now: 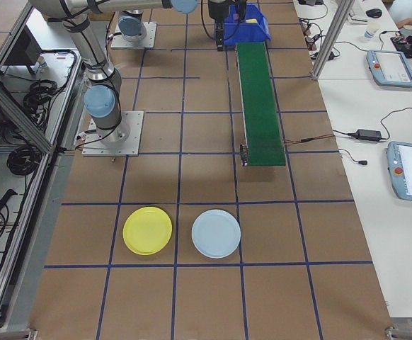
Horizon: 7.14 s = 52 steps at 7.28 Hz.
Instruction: Move block left to right into plate
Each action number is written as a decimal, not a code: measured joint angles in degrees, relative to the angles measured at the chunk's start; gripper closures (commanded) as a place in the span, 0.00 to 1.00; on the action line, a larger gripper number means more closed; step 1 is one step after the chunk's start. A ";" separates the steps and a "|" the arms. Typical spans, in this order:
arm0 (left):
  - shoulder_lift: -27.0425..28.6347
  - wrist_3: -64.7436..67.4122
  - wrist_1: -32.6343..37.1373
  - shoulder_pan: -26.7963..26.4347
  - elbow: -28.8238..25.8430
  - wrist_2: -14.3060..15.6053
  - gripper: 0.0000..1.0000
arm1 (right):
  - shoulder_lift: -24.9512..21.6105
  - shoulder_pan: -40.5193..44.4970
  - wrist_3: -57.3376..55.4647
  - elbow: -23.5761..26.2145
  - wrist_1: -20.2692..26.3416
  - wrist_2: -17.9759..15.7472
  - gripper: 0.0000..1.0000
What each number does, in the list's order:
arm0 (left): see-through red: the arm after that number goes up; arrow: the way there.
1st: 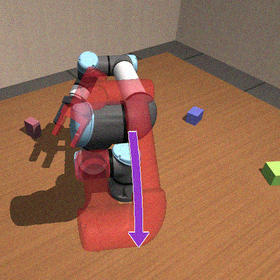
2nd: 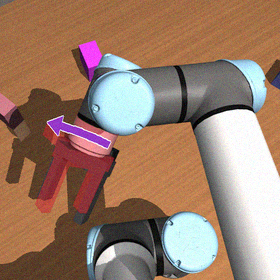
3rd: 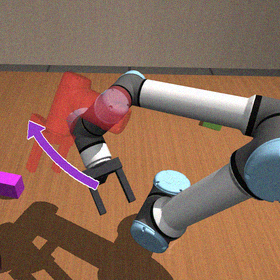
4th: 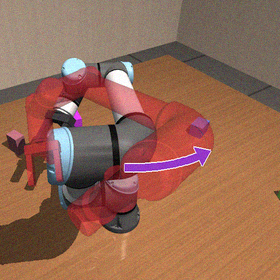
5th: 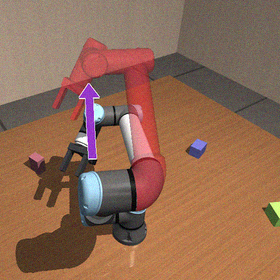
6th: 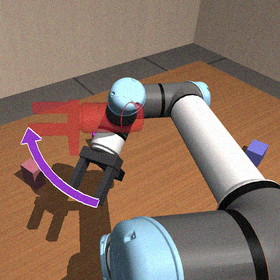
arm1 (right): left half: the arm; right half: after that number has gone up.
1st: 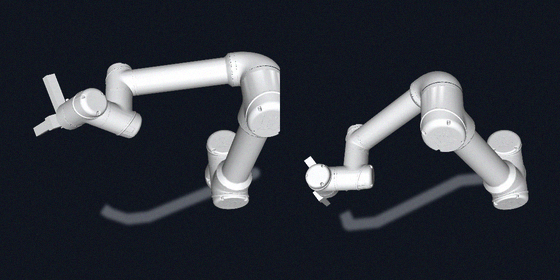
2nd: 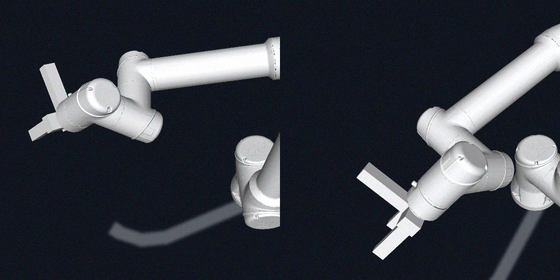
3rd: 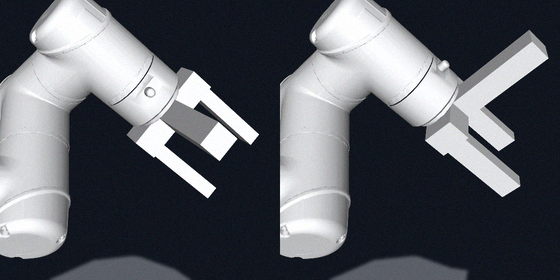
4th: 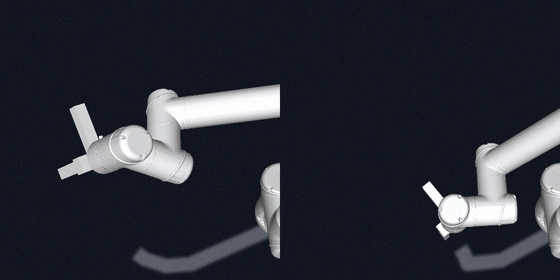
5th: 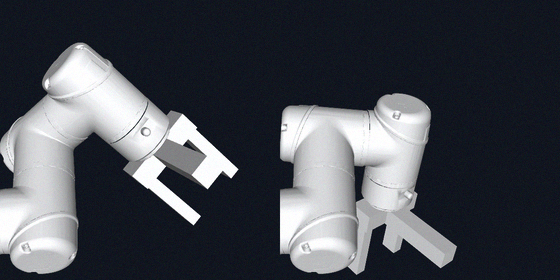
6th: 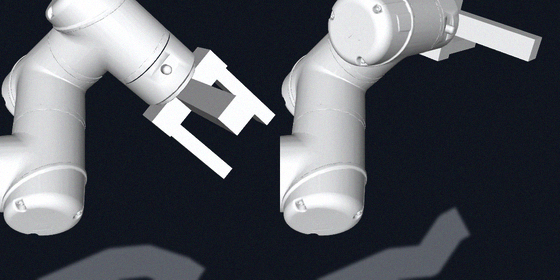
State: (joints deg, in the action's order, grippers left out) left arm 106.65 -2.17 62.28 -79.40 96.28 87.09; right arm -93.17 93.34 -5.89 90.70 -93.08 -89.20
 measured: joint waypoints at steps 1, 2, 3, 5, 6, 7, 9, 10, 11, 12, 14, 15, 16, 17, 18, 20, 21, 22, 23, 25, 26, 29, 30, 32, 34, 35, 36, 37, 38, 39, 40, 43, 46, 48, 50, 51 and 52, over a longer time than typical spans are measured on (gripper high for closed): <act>-4.14 0.08 1.07 -1.15 -0.82 -0.54 0.77 | 0.00 0.00 0.00 0.00 -0.02 -0.01 0.00; -6.74 0.55 1.41 -3.06 -2.10 -1.44 0.77 | 0.00 0.00 -0.04 -0.02 -0.05 -0.01 0.00; -7.56 2.35 1.21 -5.82 -3.08 -2.45 0.77 | 0.02 0.00 -0.07 -0.05 -0.07 -0.01 0.00; -3.93 7.56 -3.18 -11.59 -3.41 -4.29 0.77 | 0.08 0.00 0.02 -0.17 -0.09 -0.01 0.00; -0.19 10.10 -7.49 -13.66 -3.40 -5.13 0.77 | 0.12 -0.01 0.06 -0.24 -0.09 -0.01 0.00; 3.30 12.32 -11.51 -14.97 -3.39 -6.03 0.77 | 0.15 -0.05 0.12 -0.30 -0.09 -0.01 0.00; 6.79 13.96 -14.48 -15.91 -3.33 -6.58 0.01 | 0.16 -0.08 0.17 -0.33 -0.09 -0.01 0.00; 7.53 14.07 -14.52 -16.00 -3.20 -6.34 0.00 | 0.13 -0.08 0.17 -0.30 -0.09 -0.01 0.00; 8.05 14.16 -14.35 -16.01 -3.24 -6.04 0.00 | 0.11 -0.09 0.17 -0.25 -0.09 0.00 0.00; 7.93 14.03 -14.26 -15.99 -3.56 -5.10 0.00 | 0.10 -0.09 0.17 -0.21 -0.07 -0.01 0.00; 6.04 13.47 -14.00 -15.58 -4.52 -1.88 0.00 | 0.10 -0.09 0.17 -0.18 -0.01 -0.01 0.00; 4.91 12.30 -13.49 -14.38 -5.08 -1.22 0.00 | 0.14 -0.09 0.18 -0.18 0.00 -0.01 0.00; 4.21 9.87 -13.01 -12.06 -5.59 -1.01 0.00 | 0.16 -0.11 0.19 -0.18 0.00 -0.01 0.00; 4.15 7.37 -12.75 -9.15 -5.90 -0.92 0.00 | 0.17 -0.15 0.23 -0.18 0.00 -0.01 0.00; 4.47 5.89 -12.68 -6.31 -5.96 -0.82 0.00 | 0.17 -0.15 0.25 -0.18 0.00 -0.01 0.00; 5.98 5.18 -12.78 -1.54 -5.99 -0.75 0.00 | 0.18 -0.12 0.26 -0.12 0.00 -0.01 0.00; 7.63 5.22 -13.07 -0.31 -6.08 -0.81 0.00 | 0.18 -0.14 0.26 -0.11 0.00 -0.01 0.00; 9.76 5.29 -13.91 0.21 -6.11 -0.83 0.00 | 0.18 -0.16 0.26 -0.09 0.00 -0.01 0.00; 11.75 5.51 -14.95 0.39 -5.99 -0.80 0.00 | 0.18 -0.17 0.26 -0.09 0.00 -0.01 0.00; 14.41 7.33 -15.61 0.46 -5.29 -0.94 0.00 | 0.18 -0.18 0.26 -0.05 0.00 -0.01 0.00; 15.10 7.94 -15.66 0.47 -4.96 -1.05 0.01 | 0.25 -0.23 0.26 -0.21 0.04 -0.01 0.00; 16.56 7.92 -15.81 0.47 -4.63 -1.58 0.72 | 0.66 -0.97 0.32 -0.89 0.30 -0.12 0.00; 16.59 7.86 -16.14 0.47 -4.77 -2.06 0.72 | 0.74 -1.03 0.25 -0.91 0.34 -0.31 0.00; 14.19 8.00 -16.92 0.40 -5.63 -3.01 0.72 | 1.16 -0.92 0.21 -0.49 0.18 -1.08 0.02; 7.33 7.50 -17.31 0.02 -5.78 -5.25 0.72 | 2.37 -1.03 0.32 0.30 -0.94 -2.36 0.00; 3.83 7.15 -17.40 -0.48 -5.92 -8.35 0.71 | 3.89 -1.31 0.29 0.45 -2.81 -2.54 0.00; 1.70 7.23 -17.42 -1.86 -5.80 -10.48 0.70 | 6.43 -2.43 0.31 0.18 -4.96 -2.47 0.00; 1.06 8.07 -17.31 -4.63 -5.38 -11.19 0.70 | 9.04 -4.61 0.46 -0.37 -6.61 -2.11 0.00; 1.37 9.91 -17.16 -7.97 -4.76 -11.30 0.70 | 11.66 -7.21 1.64 -1.26 -8.15 -1.72 0.00; 2.19 11.96 -17.12 -10.63 -4.01 -11.48 0.71 | 14.42 -9.59 3.70 -2.72 -9.06 -1.09 0.00; 3.23 12.91 -17.12 -12.17 -3.25 -11.60 0.70 | 17.06 -11.78 5.61 -4.51 -9.43 0.80 0.00; 6.60 13.28 -19.29 -13.28 -0.46 -11.45 0.64 | 25.17 -21.89 20.05 -7.50 -10.07 9.45 0.00; 8.57 13.14 -19.87 -13.28 -0.41 -10.78 0.00 | 31.21 -27.28 33.63 -8.94 -11.65 16.02 0.00; 8.15 12.96 -19.74 -13.24 -1.08 -9.81 0.00 | 32.12 -28.10 35.10 -8.61 -11.80 18.21 0.00; 4.51 12.61 -15.62 -13.15 -3.17 -4.02 0.00 | 32.14 -28.19 35.12 -8.41 -11.84 18.84 0.01; 0.72 12.57 -9.88 -12.98 -3.85 -2.27 0.00 | 31.94 -28.24 35.05 -8.30 -11.86 18.86 0.01; -3.63 12.55 -3.72 -12.63 -4.14 -1.51 0.00 | 31.67 -28.27 34.87 -8.10 -11.86 18.83 0.00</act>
State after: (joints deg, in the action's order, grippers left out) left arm 103.01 10.38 58.56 -92.03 92.14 85.58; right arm -61.50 65.07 28.99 82.61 -104.94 -70.37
